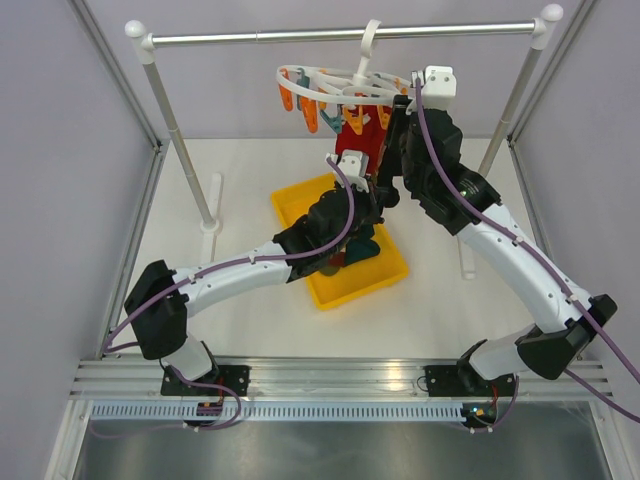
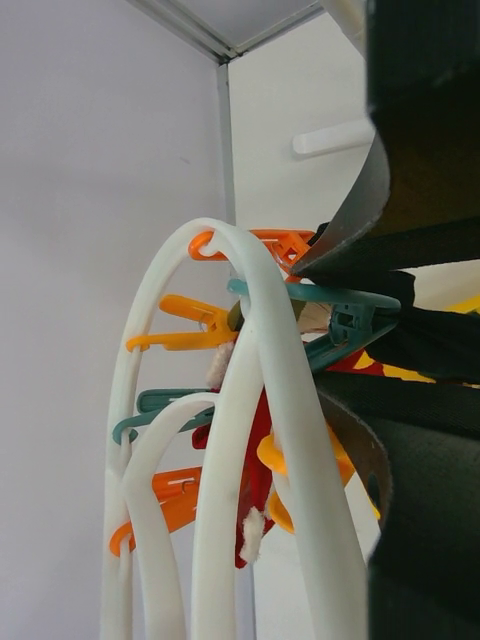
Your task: Remove the socks clipped to the hanger
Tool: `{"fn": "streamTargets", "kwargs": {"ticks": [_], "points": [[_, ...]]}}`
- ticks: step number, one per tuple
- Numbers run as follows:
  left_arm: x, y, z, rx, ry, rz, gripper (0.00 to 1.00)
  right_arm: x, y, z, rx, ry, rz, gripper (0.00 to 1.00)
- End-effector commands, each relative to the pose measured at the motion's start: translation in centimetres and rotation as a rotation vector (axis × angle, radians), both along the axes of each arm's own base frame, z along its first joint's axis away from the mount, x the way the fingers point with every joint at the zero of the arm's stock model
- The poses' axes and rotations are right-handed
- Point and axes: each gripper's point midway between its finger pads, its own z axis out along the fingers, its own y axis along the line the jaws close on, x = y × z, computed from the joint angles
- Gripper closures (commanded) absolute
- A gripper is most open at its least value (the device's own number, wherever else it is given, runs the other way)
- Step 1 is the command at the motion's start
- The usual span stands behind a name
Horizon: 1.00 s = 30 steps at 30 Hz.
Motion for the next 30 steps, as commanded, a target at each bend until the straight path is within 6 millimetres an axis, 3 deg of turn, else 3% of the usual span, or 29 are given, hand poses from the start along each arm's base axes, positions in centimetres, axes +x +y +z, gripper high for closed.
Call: {"fn": "streamTargets", "kwargs": {"ticks": [1, 3, 10, 16, 23, 29, 30], "points": [[-0.6, 0.1, 3.2, -0.064, -0.028, -0.012, 0.98, 0.0, -0.8, 2.4, 0.015, -0.063, -0.033, 0.55], [-0.6, 0.1, 3.0, -0.063, -0.026, -0.012, 0.98, 0.1, -0.6, 2.3, 0.015, -0.065, -0.026, 0.57], [-0.7, 0.2, 3.1, -0.06, -0.027, -0.007, 0.98, 0.2, -0.4, 2.4, 0.023, -0.071, -0.02, 0.84], [-0.3, 0.7, 2.9, -0.054, -0.027, 0.022, 0.98, 0.2, -0.3, 2.1, 0.024, -0.066, -0.014, 0.97], [0.0, 2.2, 0.9, -0.046, 0.01, 0.062, 0.98, 0.1, -0.3, 2.2, 0.033, -0.07, -0.011, 0.99], [0.5, 4.9, -1.1, -0.046, 0.05, 0.117, 0.98, 0.1, -0.3, 2.0, 0.032, -0.067, -0.013, 0.99], [0.5, 5.4, -2.1, -0.03, 0.062, 0.126, 0.98, 0.1, -0.3, 2.0, 0.034, -0.066, -0.014, 0.99]]}}
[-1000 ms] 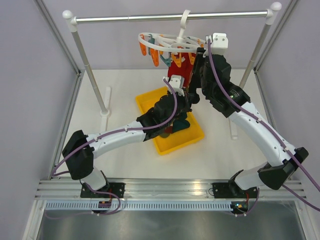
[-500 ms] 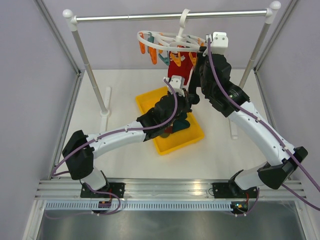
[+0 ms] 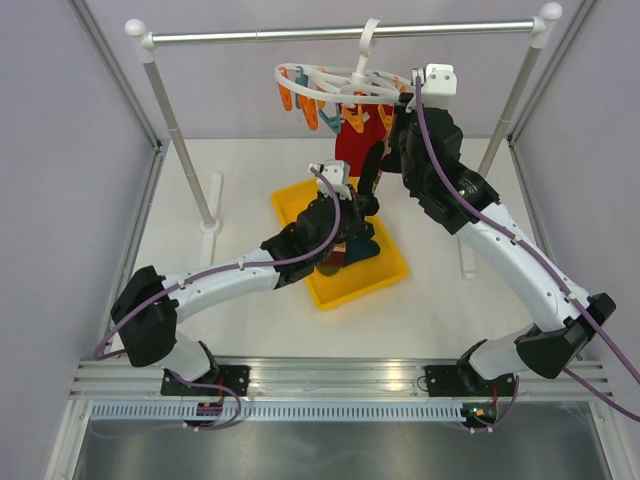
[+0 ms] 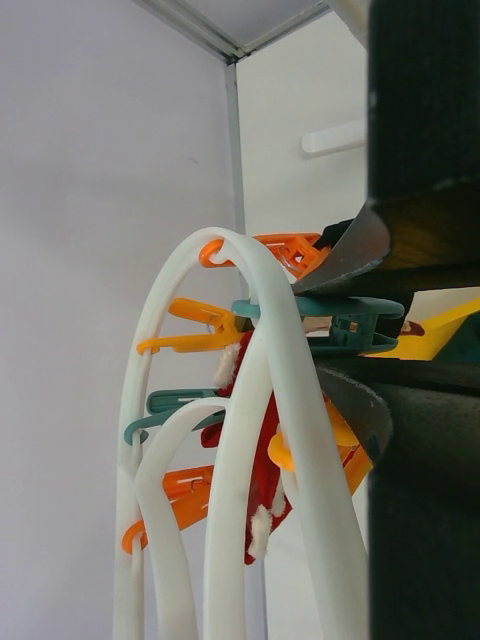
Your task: Remove the socks clipped to the hanger
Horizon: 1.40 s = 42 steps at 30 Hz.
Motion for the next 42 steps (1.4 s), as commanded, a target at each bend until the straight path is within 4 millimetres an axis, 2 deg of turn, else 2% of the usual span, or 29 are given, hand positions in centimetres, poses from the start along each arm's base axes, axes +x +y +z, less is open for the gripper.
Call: {"fn": "streamTargets", "kwargs": {"ticks": [1, 6, 9, 14, 15, 19, 26, 29, 33, 34, 37, 41, 42], "points": [[0.5, 2.5, 0.9, -0.065, 0.007, 0.063, 0.98, -0.3, -0.5, 1.5, 0.03, -0.042, -0.011, 0.99], [1.7, 4.9, -2.0, -0.047, 0.054, 0.118, 0.98, -0.3, -0.4, 1.7, 0.037, -0.045, -0.008, 0.99], [3.3, 7.2, -3.5, -0.032, 0.076, 0.178, 0.98, -0.3, -0.4, 1.7, 0.041, -0.046, -0.004, 0.99], [4.9, 9.4, -6.5, -0.015, 0.137, 0.243, 0.98, -0.3, -0.3, 1.9, 0.042, -0.049, -0.002, 0.99], [5.3, 10.0, -7.7, 0.003, 0.154, 0.26, 0.98, -0.3, -0.3, 1.9, 0.043, -0.049, -0.002, 0.99], [6.3, 11.1, -10.6, 0.044, 0.214, 0.281, 0.98, -0.4, -0.3, 2.0, 0.044, -0.051, 0.001, 0.99], [5.7, 11.6, -15.6, 0.082, 0.325, 0.285, 0.98, -0.5, -0.4, 2.0, 0.037, -0.05, -0.001, 0.99], [5.6, 12.1, -16.9, 0.092, 0.361, 0.297, 0.94, -0.6, -0.5, 2.0, 0.039, -0.05, -0.004, 0.99], [5.6, 12.6, -17.5, 0.102, 0.391, 0.309, 0.76, -0.5, -0.4, 1.9, 0.042, -0.049, 0.004, 0.99], [5.6, 12.7, -17.5, 0.102, 0.392, 0.309, 0.63, -0.5, -0.4, 1.9, 0.042, -0.049, 0.004, 0.99], [5.6, 12.5, -16.3, 0.097, 0.366, 0.287, 0.44, -0.6, -0.4, 2.0, 0.046, -0.05, 0.004, 0.99], [5.6, 12.1, -13.5, 0.066, 0.317, 0.259, 0.4, -0.6, -0.4, 1.9, 0.045, -0.049, 0.004, 0.99], [5.5, 11.9, -12.3, 0.047, 0.297, 0.244, 0.39, -0.6, -0.4, 1.9, 0.046, -0.048, 0.003, 0.99]]}}
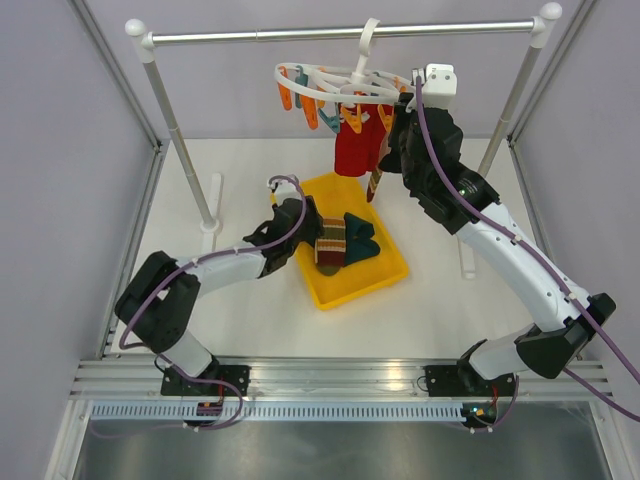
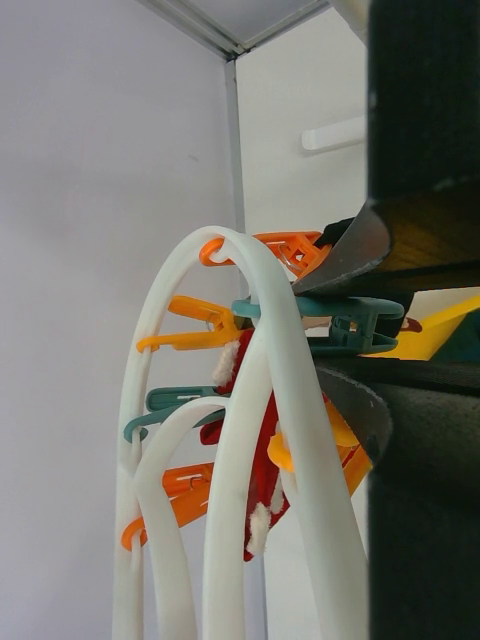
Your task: Remove the socks clipped to the hanger
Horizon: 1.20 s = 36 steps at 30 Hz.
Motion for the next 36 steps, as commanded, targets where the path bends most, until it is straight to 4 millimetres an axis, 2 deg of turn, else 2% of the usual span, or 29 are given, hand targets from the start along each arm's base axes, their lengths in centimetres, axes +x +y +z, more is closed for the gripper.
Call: {"fn": "streamTargets", "kwargs": {"ticks": [1, 3, 4, 6, 7, 8, 9, 10, 11, 14, 16, 17, 18, 19, 20, 21, 22, 24, 26, 27, 35, 36], "points": [[0.2, -1.0, 5.6, -0.082, -0.106, -0.047, 0.39, -0.6, -0.5, 1.9, 0.041, -0.047, 0.0, 0.99], [-0.2, -1.9, 7.4, -0.111, -0.146, -0.094, 0.39, -0.7, -0.5, 1.9, 0.042, -0.047, 0.0, 0.99], [-0.4, -2.4, 9.0, -0.135, -0.195, -0.123, 0.38, -0.6, -0.5, 1.8, 0.041, -0.045, 0.0, 0.99], [-1.6, -4.7, 11.1, -0.188, -0.252, -0.24, 0.38, -0.7, -0.6, 1.9, 0.043, -0.046, 0.0, 0.99], [-1.9, -5.8, 13.0, -0.203, -0.319, -0.288, 0.38, -0.7, -0.7, 1.7, 0.041, -0.044, -0.003, 0.99], [-2.3, -6.9, 13.9, -0.201, -0.349, -0.327, 0.37, -0.7, -0.8, 1.7, 0.043, -0.044, -0.006, 0.99], [-3.5, -8.8, 14.7, -0.194, -0.374, -0.383, 0.37, -0.9, -0.8, 1.8, 0.046, -0.046, -0.006, 0.99], [-3.4, -10.3, 16.1, -0.167, -0.422, -0.418, 0.37, -0.9, -0.8, 1.7, 0.046, -0.044, -0.006, 0.99], [-4.2, -12.1, 16.5, -0.157, -0.44, -0.447, 0.36, -1.0, -0.9, 1.7, 0.047, -0.044, -0.006, 0.99], [-4.0, -15.5, 18.6, -0.124, -0.509, -0.455, 0.35, -1.2, -1.0, 1.9, 0.054, -0.044, -0.005, 0.99], [-3.4, -16.5, 20.7, -0.124, -0.562, -0.411, 0.33, -1.2, -0.9, 1.8, 0.055, -0.041, -0.002, 0.99], [-2.8, -16.9, 20.3, -0.111, -0.566, -0.377, 0.33, -1.4, -1.0, 2.0, 0.059, -0.042, 0.0, 0.99], [-2.6, -17.5, 20.8, -0.12, -0.584, -0.358, 0.32, -1.5, -1.0, 2.0, 0.059, -0.042, 0.003, 0.99], [-2.3, -17.8, 22.2, -0.122, -0.618, -0.338, 0.3, -1.5, -1.0, 2.0, 0.06, -0.04, 0.005, 0.99], [-1.7, -18.3, 21.3, -0.098, -0.615, -0.317, 0.3, -1.6, -1.1, 2.0, 0.062, -0.04, 0.005, 0.99], [-1.4, -18.7, 21.4, -0.079, -0.627, -0.317, 0.29, -1.7, -1.1, 2.0, 0.064, -0.04, 0.005, 0.99], [-1.1, -19.2, 22.6, -0.084, -0.651, -0.311, 0.29, -1.7, -1.1, 2.0, 0.063, -0.039, 0.006, 0.99], [-0.4, -20.0, 21.7, -0.044, -0.652, -0.309, 0.29, -1.9, -1.2, 2.1, 0.066, -0.039, 0.006, 0.99], [0.0, -20.5, 22.0, -0.042, -0.664, -0.307, 0.29, -1.9, -1.2, 2.1, 0.066, -0.039, 0.009, 0.99], [0.4, -20.7, 21.3, -0.026, -0.66, -0.304, 0.29, -1.9, -1.1, 2.0, 0.067, -0.036, 0.012, 0.99], [1.3, -22.3, 21.1, -0.018, -0.681, -0.289, 0.29, -1.8, -0.7, 2.1, 0.077, -0.031, 0.027, 0.99], [1.5, -22.5, 21.8, -0.021, -0.689, -0.28, 0.29, -1.8, -0.7, 2.1, 0.078, -0.031, 0.029, 0.99]]}}
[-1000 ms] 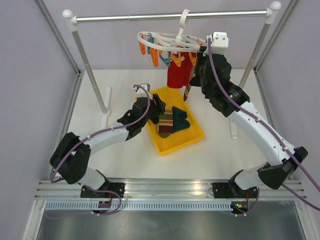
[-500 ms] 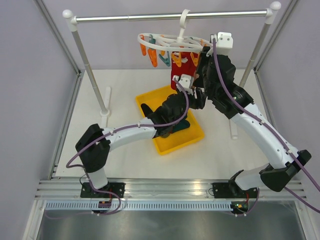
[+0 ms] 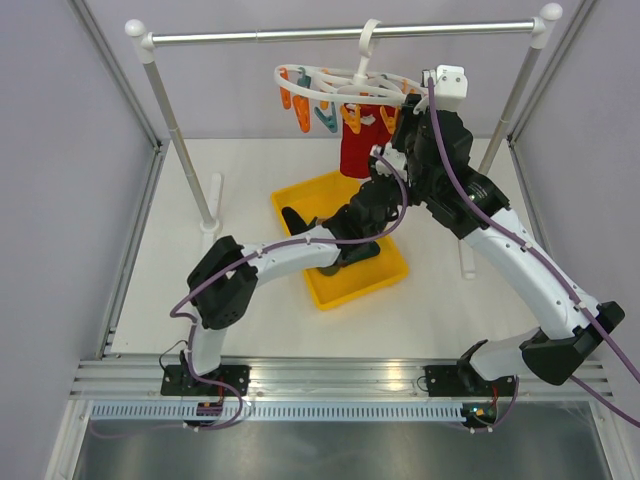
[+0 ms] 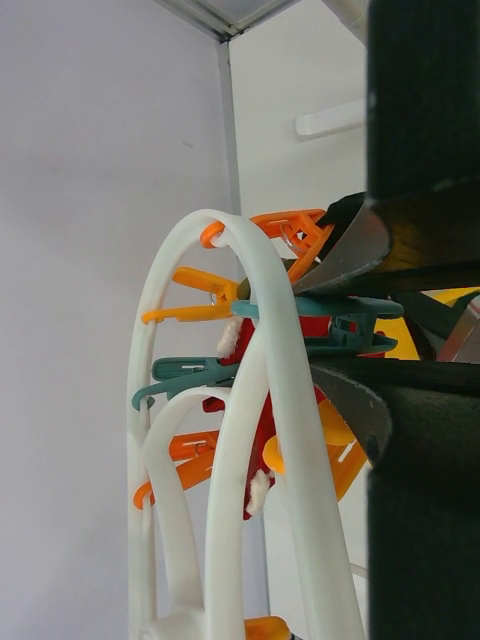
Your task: Remove the socks clipped to the hanger
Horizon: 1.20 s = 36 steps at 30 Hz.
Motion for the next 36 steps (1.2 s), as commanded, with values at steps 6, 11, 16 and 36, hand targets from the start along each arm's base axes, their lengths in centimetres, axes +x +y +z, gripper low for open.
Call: {"fn": "streamTargets", "kwargs": {"ticks": [6, 11, 16, 36], "points": [[2.0, -0.2, 2.9, -0.013, -0.08, 0.121, 0.29, -0.8, -0.4, 1.4, 0.026, -0.026, 0.013, 0.99], [2.6, 0.3, 2.5, 0.001, -0.077, 0.171, 0.31, -0.9, -0.3, 1.5, 0.028, -0.026, 0.019, 0.99], [2.8, 0.2, 2.5, 0.013, -0.074, 0.174, 0.7, -1.0, -0.2, 1.6, 0.03, -0.027, 0.021, 0.99], [-2.9, 4.3, 2.7, -0.086, -0.024, -0.083, 0.31, -1.7, -0.6, 2.6, 0.031, -0.036, 0.013, 0.99]]}}
